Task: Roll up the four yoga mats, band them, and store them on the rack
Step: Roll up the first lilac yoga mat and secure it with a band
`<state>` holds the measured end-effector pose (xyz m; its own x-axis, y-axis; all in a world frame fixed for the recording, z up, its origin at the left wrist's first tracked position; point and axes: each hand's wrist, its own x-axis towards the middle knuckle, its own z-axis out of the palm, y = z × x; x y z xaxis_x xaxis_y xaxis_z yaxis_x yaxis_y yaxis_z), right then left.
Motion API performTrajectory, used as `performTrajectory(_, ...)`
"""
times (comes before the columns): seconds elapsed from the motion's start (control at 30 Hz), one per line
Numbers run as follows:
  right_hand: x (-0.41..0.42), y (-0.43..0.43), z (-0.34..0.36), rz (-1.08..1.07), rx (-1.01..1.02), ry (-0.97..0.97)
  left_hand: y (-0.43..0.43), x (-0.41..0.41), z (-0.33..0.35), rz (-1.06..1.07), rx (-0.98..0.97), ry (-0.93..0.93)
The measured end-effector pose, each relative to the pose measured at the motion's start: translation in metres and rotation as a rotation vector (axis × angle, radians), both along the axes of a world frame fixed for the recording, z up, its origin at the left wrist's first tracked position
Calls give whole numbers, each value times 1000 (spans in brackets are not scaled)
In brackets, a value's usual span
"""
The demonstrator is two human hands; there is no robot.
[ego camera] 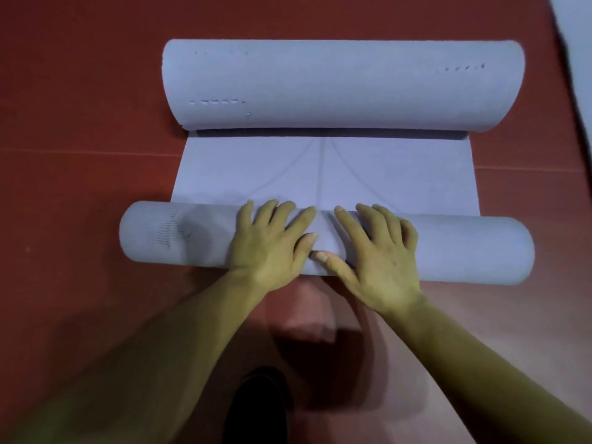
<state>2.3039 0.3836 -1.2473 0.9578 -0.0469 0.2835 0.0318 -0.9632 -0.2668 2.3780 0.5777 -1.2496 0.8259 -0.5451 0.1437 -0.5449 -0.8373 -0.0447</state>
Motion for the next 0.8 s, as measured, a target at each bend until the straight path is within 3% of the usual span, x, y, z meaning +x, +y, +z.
performTrajectory(0.2,4,12,-1,-73,-38,122,-5,16,2,-5,-67,-12)
performTrajectory(0.37,15,4,-6,-62,-128,72,0,14,4,-103,-327,-21)
performTrajectory(0.5,25,3,-3,-42,-130,108,3,12,0,-96,-193,-56)
performTrajectory(0.63,30,0,4,-28,-82,80,-1,31,1,-103,-201,-99)
performTrajectory(0.8,24,0,-4,16,-139,85,-7,46,5,-74,-165,-14)
